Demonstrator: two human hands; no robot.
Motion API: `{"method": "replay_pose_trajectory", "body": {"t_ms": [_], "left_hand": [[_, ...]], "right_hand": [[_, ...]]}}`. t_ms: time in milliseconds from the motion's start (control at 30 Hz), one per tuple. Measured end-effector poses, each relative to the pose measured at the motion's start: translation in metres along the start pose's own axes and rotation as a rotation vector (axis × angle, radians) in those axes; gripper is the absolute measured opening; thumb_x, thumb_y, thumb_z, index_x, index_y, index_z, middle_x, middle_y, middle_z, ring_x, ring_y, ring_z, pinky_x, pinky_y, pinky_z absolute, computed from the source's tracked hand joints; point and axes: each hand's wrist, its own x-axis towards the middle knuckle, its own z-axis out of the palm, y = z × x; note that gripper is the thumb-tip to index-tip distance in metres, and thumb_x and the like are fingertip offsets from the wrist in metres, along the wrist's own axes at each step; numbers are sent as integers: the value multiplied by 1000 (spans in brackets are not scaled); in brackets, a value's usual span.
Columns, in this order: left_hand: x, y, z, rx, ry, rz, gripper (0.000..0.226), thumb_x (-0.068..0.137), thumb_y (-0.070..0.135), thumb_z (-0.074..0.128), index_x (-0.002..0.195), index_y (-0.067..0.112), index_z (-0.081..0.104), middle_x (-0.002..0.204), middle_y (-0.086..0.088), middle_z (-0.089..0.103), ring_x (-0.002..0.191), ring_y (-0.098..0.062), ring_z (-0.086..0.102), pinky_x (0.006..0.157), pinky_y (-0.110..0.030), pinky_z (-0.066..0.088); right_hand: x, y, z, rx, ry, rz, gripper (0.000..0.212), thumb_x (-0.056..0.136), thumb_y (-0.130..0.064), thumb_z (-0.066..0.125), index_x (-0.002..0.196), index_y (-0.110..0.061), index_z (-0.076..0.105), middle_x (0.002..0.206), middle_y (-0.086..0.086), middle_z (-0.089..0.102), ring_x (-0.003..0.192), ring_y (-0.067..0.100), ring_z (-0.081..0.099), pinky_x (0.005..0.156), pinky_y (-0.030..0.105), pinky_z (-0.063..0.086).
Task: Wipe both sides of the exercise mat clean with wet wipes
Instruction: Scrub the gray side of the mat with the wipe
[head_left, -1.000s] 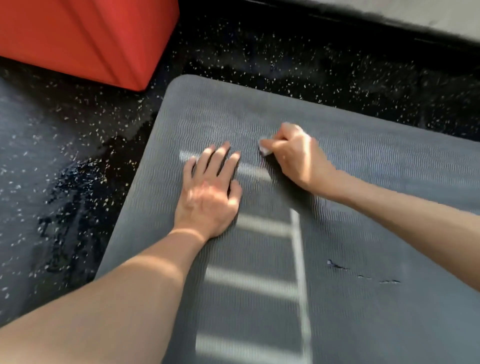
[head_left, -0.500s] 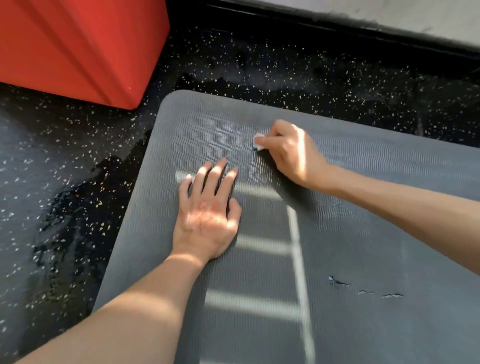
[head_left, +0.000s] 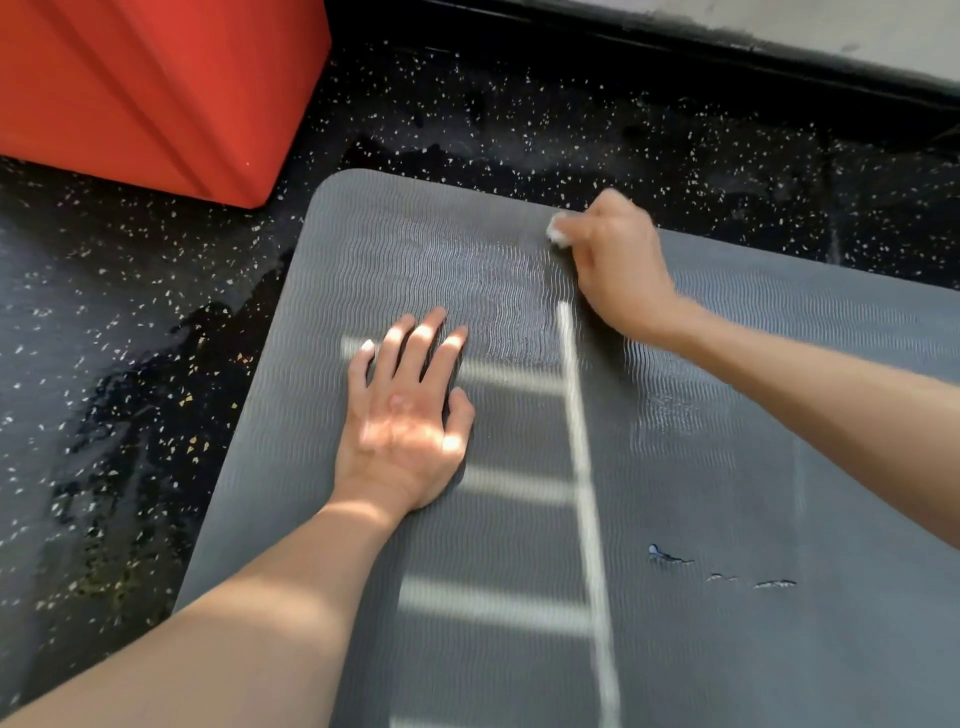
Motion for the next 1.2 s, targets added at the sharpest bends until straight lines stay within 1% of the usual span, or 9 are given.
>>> {"method": "replay_pose_trajectory", "body": {"t_ms": [100,300,433,567,667,767,900,1100,1200], "left_hand": [[1,0,-1,-2,-9,-2,55,90,36,34,142,20,46,153,-2,38,142,-25,32,116,-48,22],[1,1,-1,-2,-16,-3,55,91,36,32,142,20,45,154,-2,37,143,-25,31,116,-48,20],[1,2,-2,-2,-5,0,55,90,35,34,141,19,47,153,-2,39,142,-25,33,115,-48,23],[1,1,-1,-16,-4,1,55,90,35,34,142,20,46,153,-2,38,142,-25,31,116,-48,21],[1,2,-1,-9,3,-2,55,89,35,34,141,19,47,153,-2,39,142,-25,32,115,-48,22],[2,1,-1,-4,-7,0,56,90,36,33,141,20,46,153,-2,37,142,-25,31,116,-47,20],[1,1,0,-7,-4,4,55,90,36,33,142,20,44,154,-2,37,143,-24,29,116,-47,19],[2,0,0,-5,-2,-4,55,90,36,35,142,20,44,154,-1,36,143,-24,29,116,-47,20],[2,1,0,-15,4,-6,55,90,36,35,142,21,44,154,-1,36,144,-23,29,116,-47,19]], "right_hand": [[-30,3,-9,95,-40,-211,31,97,-19,46,91,1,70,78,13,50,67,24,47,54,33,38],[-17,11,-10,-16,114,-88,21,96,-9,52,92,0,70,76,14,49,70,30,50,57,32,35],[-83,-4,-20,90,-116,-330,12,91,-4,59,93,0,70,78,15,53,66,27,50,54,30,38],[-35,11,-18,42,49,-126,21,95,-11,53,95,0,71,78,15,51,68,31,52,56,36,43],[-79,-15,-12,120,-57,-205,38,101,-33,45,92,-3,67,83,11,54,73,27,51,62,33,39],[-95,-24,-21,168,-172,-284,27,97,-28,53,93,-7,70,86,10,58,75,25,56,64,34,46],[-46,-5,-11,124,53,-147,16,93,-10,58,88,-1,71,80,13,55,68,29,55,57,37,46],[-130,-30,-20,259,-187,-415,26,97,-14,49,96,-2,72,81,12,58,71,29,56,60,39,50],[-75,-18,-14,220,-47,-245,34,96,-26,50,86,-2,71,84,11,58,76,25,55,66,42,49]]}}
